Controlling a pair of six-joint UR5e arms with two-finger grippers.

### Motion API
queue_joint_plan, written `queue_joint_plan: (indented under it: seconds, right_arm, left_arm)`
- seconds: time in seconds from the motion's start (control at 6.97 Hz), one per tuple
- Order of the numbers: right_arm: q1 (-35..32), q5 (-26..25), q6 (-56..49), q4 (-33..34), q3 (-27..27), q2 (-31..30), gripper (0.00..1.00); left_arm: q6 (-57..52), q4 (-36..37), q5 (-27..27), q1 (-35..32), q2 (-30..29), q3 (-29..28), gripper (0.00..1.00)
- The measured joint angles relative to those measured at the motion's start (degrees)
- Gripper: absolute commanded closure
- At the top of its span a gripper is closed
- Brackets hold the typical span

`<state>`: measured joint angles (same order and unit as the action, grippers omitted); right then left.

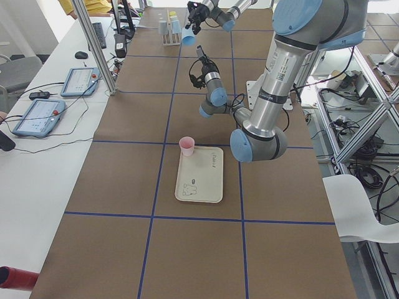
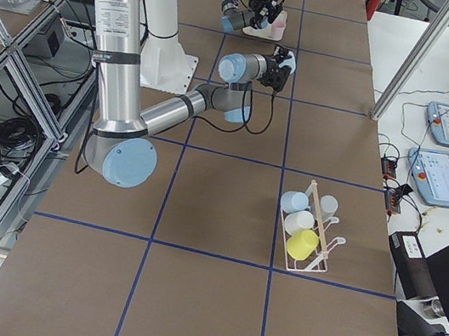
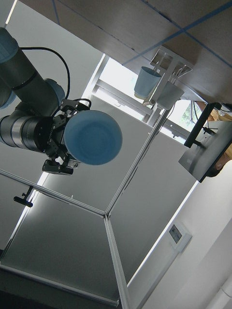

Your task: Transfer IKEA cup to right arm and place on rack

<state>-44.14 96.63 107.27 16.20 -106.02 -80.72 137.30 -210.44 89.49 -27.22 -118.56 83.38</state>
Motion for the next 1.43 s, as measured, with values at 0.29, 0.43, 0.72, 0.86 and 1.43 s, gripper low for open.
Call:
queue_joint_plan:
  seconds: [0.29, 0.43, 0.72, 0.86, 1.43]
  right_arm:
    - [-9.9, 2.3, -15.2, 11.9, 0.5, -1.1, 1.0]
    - [-15.1, 3.3, -24.7, 18.4, 1.0, -1.0, 1.0]
    - [-23.8, 4.3, -40.8, 25.2, 5.3, 1.0, 1.0]
    - [-27.5, 5.7, -45.8, 25.9, 9.7, 3.8, 1.0]
    - [-34.3, 8.8, -61.3, 25.7, 23.8, 9.2, 1.0]
  left_arm:
    - [0.0, 0.4, -0.2, 0.0, 0.0, -0.1, 0.07]
    - [0.0, 0.5, -0.2, 0.1, 0.0, -0.1, 0.07]
    - [-0.6, 0.8, -0.2, 0.0, 0.1, -0.2, 0.06]
    - [-1.2, 0.9, -0.2, 0.0, 0.1, -0.3, 0.06]
    - [-1.5, 0.9, -0.3, 0.2, 0.5, -0.3, 0.06]
